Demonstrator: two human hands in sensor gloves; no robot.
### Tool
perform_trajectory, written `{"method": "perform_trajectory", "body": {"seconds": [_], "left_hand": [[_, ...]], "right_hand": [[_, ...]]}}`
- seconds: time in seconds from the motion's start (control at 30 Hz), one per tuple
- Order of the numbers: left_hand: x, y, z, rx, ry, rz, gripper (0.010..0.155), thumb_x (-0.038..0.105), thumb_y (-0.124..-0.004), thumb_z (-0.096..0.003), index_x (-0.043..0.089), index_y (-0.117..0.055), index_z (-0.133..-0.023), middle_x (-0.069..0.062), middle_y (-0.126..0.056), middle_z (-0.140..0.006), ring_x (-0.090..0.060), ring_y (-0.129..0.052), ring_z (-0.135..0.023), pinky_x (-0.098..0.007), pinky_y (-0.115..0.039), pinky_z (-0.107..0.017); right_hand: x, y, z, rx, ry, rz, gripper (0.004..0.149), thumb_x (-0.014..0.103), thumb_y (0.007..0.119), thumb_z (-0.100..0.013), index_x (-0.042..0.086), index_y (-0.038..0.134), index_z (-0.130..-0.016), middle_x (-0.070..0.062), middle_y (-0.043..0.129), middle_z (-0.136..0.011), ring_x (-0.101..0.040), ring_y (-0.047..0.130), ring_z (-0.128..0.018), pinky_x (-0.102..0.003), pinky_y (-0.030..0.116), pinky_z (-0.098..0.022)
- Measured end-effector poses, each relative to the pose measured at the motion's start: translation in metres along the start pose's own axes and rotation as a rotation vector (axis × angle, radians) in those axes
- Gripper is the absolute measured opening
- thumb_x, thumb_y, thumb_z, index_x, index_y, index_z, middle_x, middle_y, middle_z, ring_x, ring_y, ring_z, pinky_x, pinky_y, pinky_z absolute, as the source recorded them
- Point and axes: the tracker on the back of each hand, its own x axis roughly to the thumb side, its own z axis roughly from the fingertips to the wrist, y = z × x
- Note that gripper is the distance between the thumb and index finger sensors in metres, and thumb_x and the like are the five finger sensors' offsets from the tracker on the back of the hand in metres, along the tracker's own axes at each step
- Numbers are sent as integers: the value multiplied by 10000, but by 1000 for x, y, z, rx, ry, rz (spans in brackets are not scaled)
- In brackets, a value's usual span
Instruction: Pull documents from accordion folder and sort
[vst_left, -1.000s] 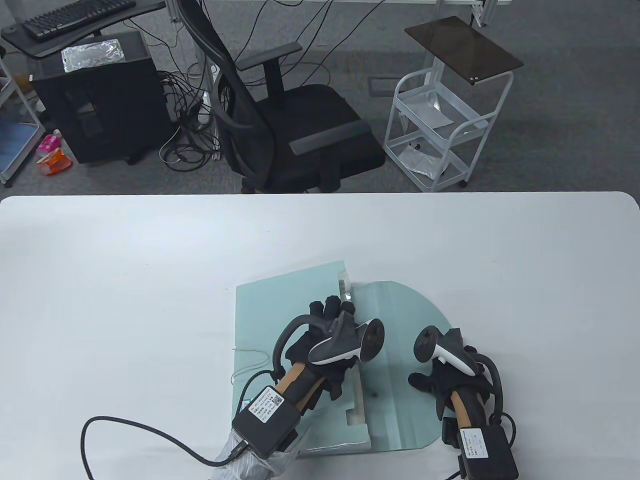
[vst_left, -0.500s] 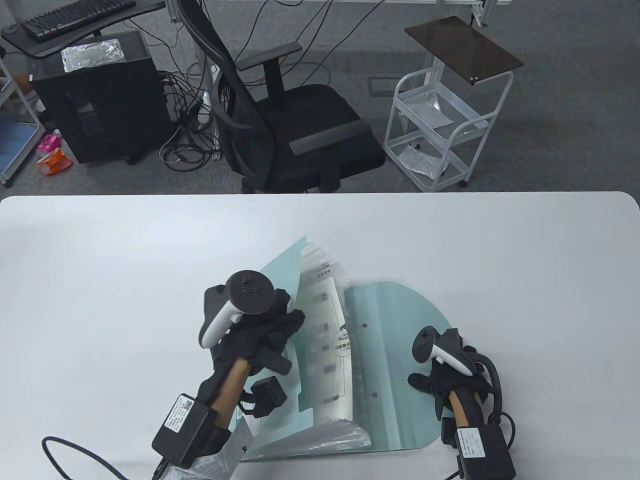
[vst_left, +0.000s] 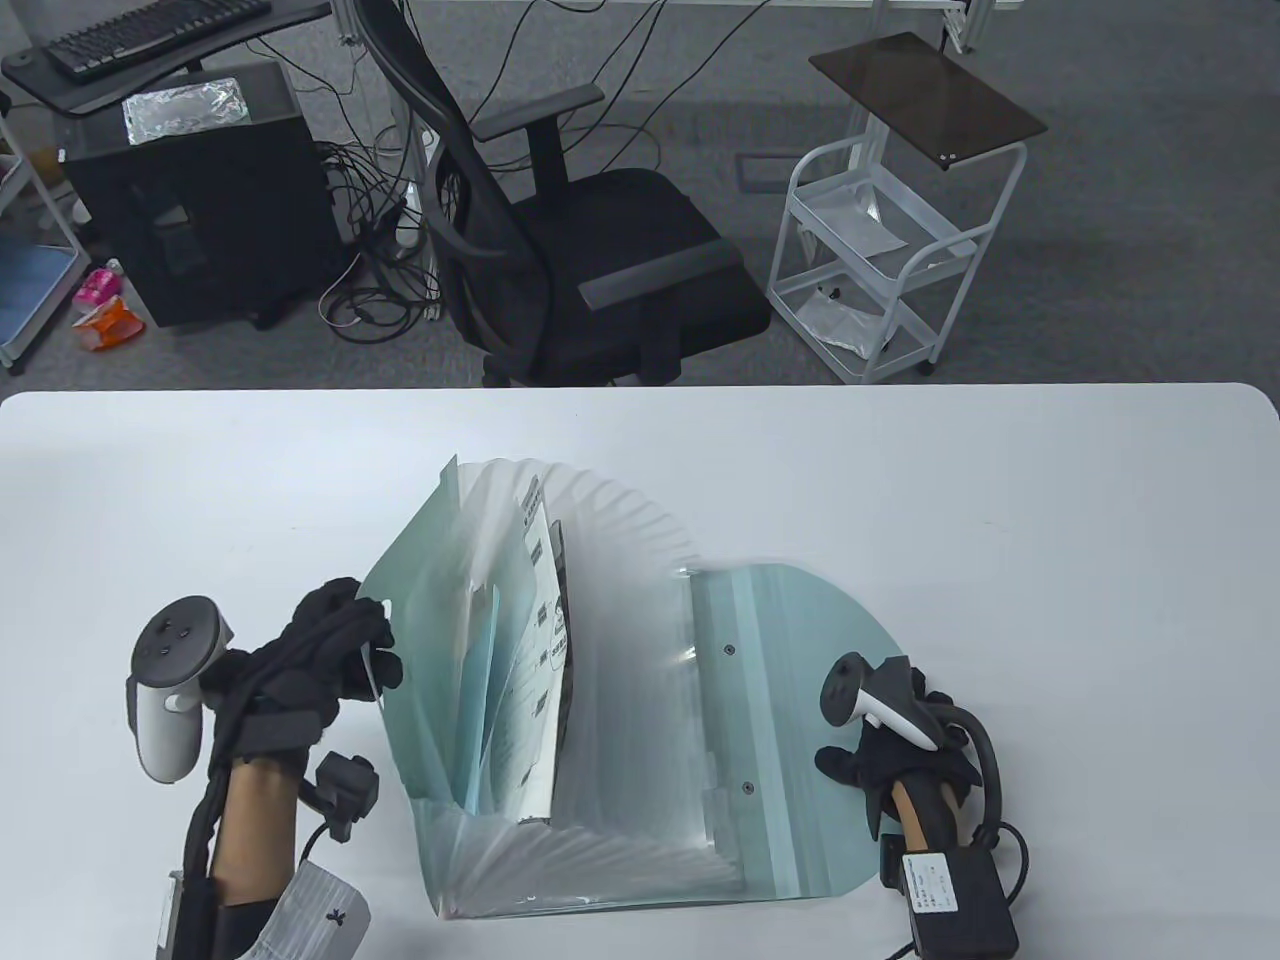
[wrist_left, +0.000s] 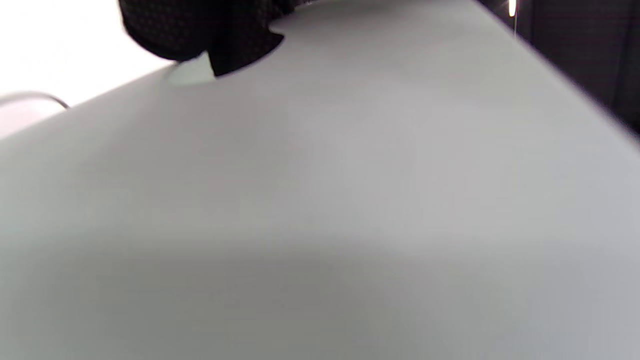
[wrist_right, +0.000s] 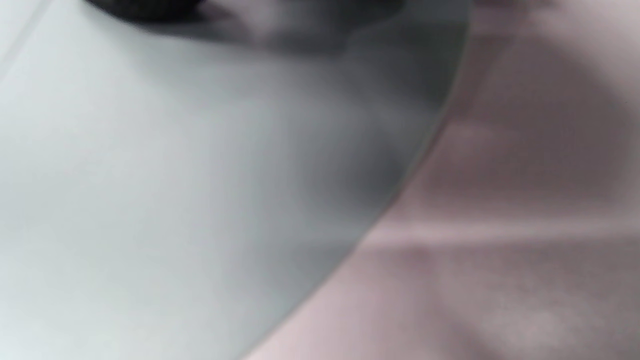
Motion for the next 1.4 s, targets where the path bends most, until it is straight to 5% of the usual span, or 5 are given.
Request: {"method": "perform_trajectory", "body": {"seconds": [0.17, 0.47, 0.63, 1.0, 1.4], "left_hand": [[-24, 12, 1, 30, -22, 109, 731, 465, -599, -663, -50, -394, -1140, -265, -700, -964, -304, -945, -626, -535, -751, -523], [-14, 7, 3, -1, -16, -72, 683, 496, -539, -680, 23, -439, -1161, -245, -778, -926, -242, -994, -552, -492, -791, -462], [-9, 2, 4, 2, -20, -118, 651, 487, -523, -685, 74, -417, -1178, -238, -760, -948, -235, -995, -540, -486, -795, -449], [-8, -2, 5, 23, -33, -143, 641, 494, -519, -686, 88, -438, -1175, -233, -760, -947, -223, -992, -531, -480, -795, -448], [-9, -3, 6, 47, -40, -139, 654, 503, -521, -684, 78, -434, -1173, -228, -765, -942, -217, -992, -517, -474, -797, -442]], "right_hand": [[1, 0, 0, 4, 1, -2, 926, 546, 528, -363, 96, -32, -948, -306, -29, -1007, -611, 172, -919, -667, 378, -714], [-14, -20, 2, 137, -85, -120, 957, 536, 622, -400, 94, -24, -951, -295, -17, -1015, -596, 181, -932, -660, 374, -723], [-15, -42, 14, 92, -73, -113, 959, 539, 643, -393, 69, 41, -974, -302, 49, -1037, -578, 273, -949, -654, 407, -718], [22, -135, 92, -155, -131, -32, 916, 525, 634, -409, 54, 127, -1007, -299, 133, -1061, -570, 344, -955, -652, 459, -711], [135, -197, 198, -344, -507, 24, 784, 442, 664, -445, 40, 310, -1017, -281, 404, -1060, -483, 636, -893, -522, 679, -656]]}}
